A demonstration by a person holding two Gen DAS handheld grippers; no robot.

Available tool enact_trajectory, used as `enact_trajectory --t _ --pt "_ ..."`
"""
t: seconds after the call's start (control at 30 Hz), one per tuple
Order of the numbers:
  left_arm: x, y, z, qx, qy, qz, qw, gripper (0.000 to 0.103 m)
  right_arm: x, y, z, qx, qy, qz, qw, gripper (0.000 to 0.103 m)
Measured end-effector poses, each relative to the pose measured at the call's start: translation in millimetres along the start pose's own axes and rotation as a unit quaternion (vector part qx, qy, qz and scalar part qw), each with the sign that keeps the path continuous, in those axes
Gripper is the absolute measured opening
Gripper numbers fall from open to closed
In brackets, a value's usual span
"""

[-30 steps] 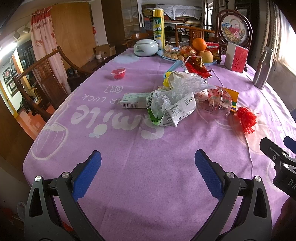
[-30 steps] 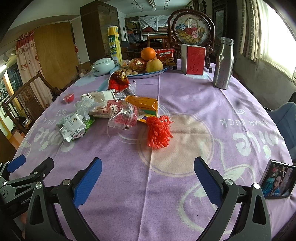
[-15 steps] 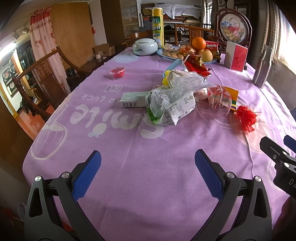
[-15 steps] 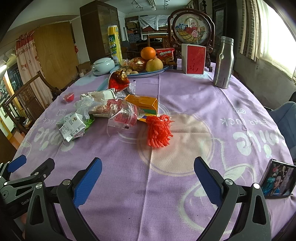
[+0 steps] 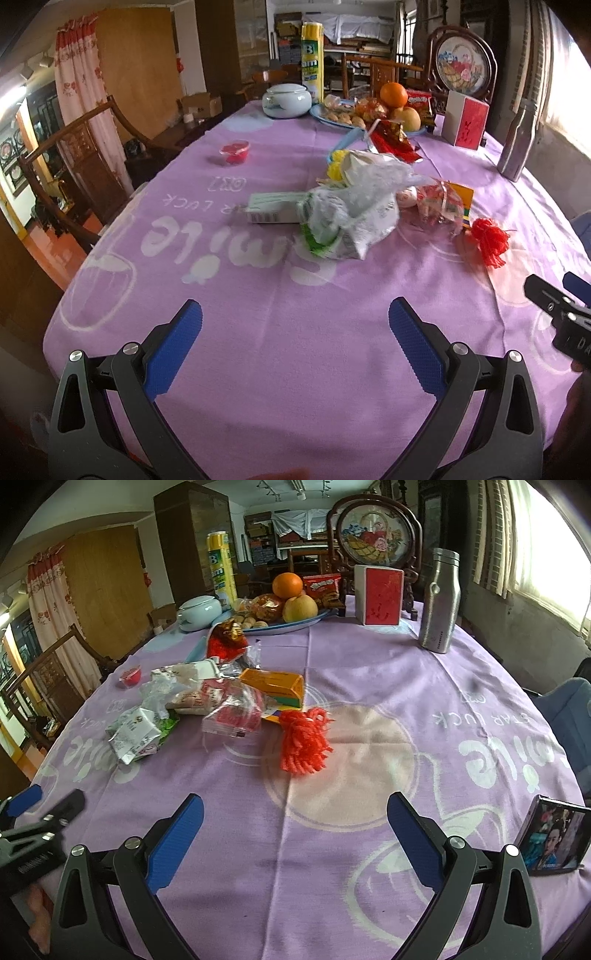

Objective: Collect trash

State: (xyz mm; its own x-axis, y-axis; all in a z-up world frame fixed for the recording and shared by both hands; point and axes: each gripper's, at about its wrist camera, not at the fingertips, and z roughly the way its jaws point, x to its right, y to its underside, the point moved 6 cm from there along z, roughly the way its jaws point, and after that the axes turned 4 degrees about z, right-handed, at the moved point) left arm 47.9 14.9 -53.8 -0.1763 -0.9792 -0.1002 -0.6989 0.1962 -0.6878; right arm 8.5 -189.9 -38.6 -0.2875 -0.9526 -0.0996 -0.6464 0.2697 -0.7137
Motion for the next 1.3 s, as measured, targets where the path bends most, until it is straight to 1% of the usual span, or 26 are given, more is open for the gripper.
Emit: enact_trajectory --t 0.13,0.2,0.33,0.4,0.5,0.6,0.73,0.83,0.9,0.93,0.97,1.03,1.07,1.1,1.17,1.2,1.27,1.3 --pt "-8 0 12 -0.019 0.018 -0.004 0.9996 0.097 7 1 9 -0.012 0.000 0.010 1.000 0.098" --pt "-4 -4 18 -0.027 0.029 -0.002 0.9992 0.097 7 2 13 -0.017 -0.003 0.010 1.000 0.098" --pt "14 -20 28 -0.037 0.054 0.021 0.9976 0.097 9 0 16 -0.019 -0.006 0.010 1.000 0.098" --pt "24 -30 34 -0.043 0.070 0.023 0.9963 0.097 12 -2 17 -0.020 -0.007 0.013 1.000 0.098" --pt "38 -43 46 -0.055 0.084 0.026 0.9946 0.097 19 -4 19 -0.023 -0.005 0.021 1.000 0.098" --pt "46 -52 58 -0.060 0.079 0.030 0.9946 0.097 26 -5 23 -0.024 -0.002 0.028 0.999 0.098" --pt "45 -58 72 -0.068 0.056 0.027 0.9957 0.097 34 -9 25 -0.023 0.007 0.026 0.999 0.098" --pt "42 -57 70 -0.068 0.062 0.022 0.9955 0.097 40 -16 31 -0.027 0.019 0.020 0.999 0.098" --pt "39 -56 66 -0.065 0.062 0.021 0.9957 0.097 40 -22 38 -0.032 0.037 0.003 0.999 0.098" --pt "37 -55 65 -0.064 0.064 0.021 0.9957 0.097 36 -26 42 -0.033 0.036 -0.008 0.999 0.098" --pt "36 -55 62 -0.063 0.066 0.022 0.9956 0.097 32 -30 47 -0.037 0.028 -0.018 0.999 0.098" --pt "33 -56 58 -0.059 0.067 0.022 0.9957 0.097 28 -32 59 -0.057 0.019 -0.030 0.998 0.098" --pt "31 -56 56 -0.057 0.068 0.022 0.9958 0.097 25 -33 66 -0.067 0.012 -0.035 0.997 0.096" --pt "27 -58 54 -0.055 0.069 0.021 0.9959 0.097 23 -34 75 -0.079 0.011 -0.038 0.996 0.086" --pt "22 -62 52 -0.051 0.067 0.019 0.9963 0.097 21 -37 89 -0.100 0.006 -0.037 0.994 0.074" --pt "19 -64 51 -0.051 0.067 0.019 0.9963 0.097 20 -37 93 -0.108 0.001 -0.033 0.994 0.070" --pt "15 -68 50 -0.049 0.069 0.017 0.9963 0.097 18 -40 97 -0.113 -0.008 -0.032 0.993 0.067" --pt "12 -70 50 -0.048 0.070 0.016 0.9962 0.097 15 -41 98 -0.110 -0.012 -0.033 0.993 0.060"
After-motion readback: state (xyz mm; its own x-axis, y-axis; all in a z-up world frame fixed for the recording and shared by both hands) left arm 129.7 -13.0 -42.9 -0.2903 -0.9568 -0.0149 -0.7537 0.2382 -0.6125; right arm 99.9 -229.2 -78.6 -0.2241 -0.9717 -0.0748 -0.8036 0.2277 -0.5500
